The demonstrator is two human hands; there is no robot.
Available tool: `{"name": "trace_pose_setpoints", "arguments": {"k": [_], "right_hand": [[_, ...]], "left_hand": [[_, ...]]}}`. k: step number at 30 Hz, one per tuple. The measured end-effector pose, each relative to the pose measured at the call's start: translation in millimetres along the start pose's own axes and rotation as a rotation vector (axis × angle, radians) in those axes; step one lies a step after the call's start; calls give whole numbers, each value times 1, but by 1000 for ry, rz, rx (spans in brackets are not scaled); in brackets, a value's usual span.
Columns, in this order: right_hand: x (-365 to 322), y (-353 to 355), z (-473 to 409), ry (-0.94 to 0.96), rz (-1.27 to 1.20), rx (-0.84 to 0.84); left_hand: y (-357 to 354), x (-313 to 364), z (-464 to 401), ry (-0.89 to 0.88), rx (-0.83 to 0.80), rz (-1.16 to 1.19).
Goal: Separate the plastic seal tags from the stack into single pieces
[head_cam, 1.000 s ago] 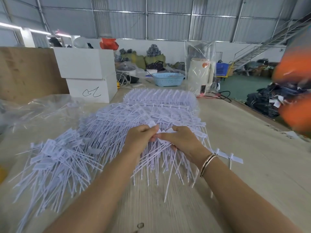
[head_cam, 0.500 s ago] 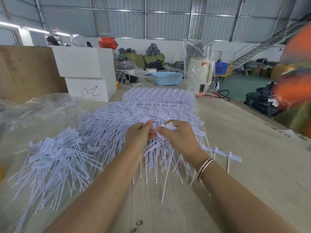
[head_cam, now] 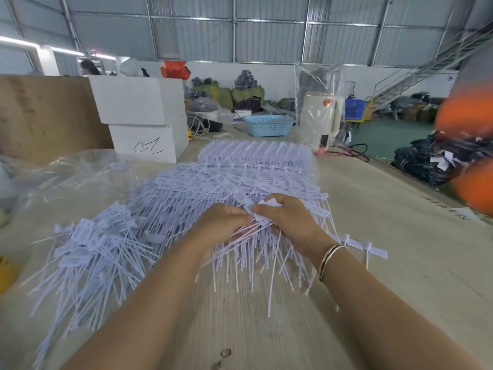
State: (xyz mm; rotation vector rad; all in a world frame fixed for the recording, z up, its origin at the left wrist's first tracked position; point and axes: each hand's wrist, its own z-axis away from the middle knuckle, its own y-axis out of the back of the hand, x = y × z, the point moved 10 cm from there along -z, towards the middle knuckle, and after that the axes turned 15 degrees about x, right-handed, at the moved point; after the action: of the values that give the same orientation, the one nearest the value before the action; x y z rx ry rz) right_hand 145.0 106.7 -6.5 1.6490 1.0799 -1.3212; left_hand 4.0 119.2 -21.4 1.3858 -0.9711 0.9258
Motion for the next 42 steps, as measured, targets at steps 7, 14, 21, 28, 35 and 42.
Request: {"name": "trace_pose_setpoints", "arguments": {"k": [7,14,21,28,35,42], "right_hand": [[7,-2,-5,-25,-15,30],[19,-12,2,-95,249,-33],[-2,-23,5,28,164,-55],[-3,-27,11,62,153,-46],[-20,-22,18,264,112,111],[-25,-14,21,355,110,180]], "left_hand": [[62,14,-14,-152,395,-140],[26,0,-20,-156,211,-403],[32,-5,-20,-50,291,-44],[31,-1,-12,-85,348,156],[24,-9,-8,90,356,461],[13,-9,-3,172,312,532]]}}
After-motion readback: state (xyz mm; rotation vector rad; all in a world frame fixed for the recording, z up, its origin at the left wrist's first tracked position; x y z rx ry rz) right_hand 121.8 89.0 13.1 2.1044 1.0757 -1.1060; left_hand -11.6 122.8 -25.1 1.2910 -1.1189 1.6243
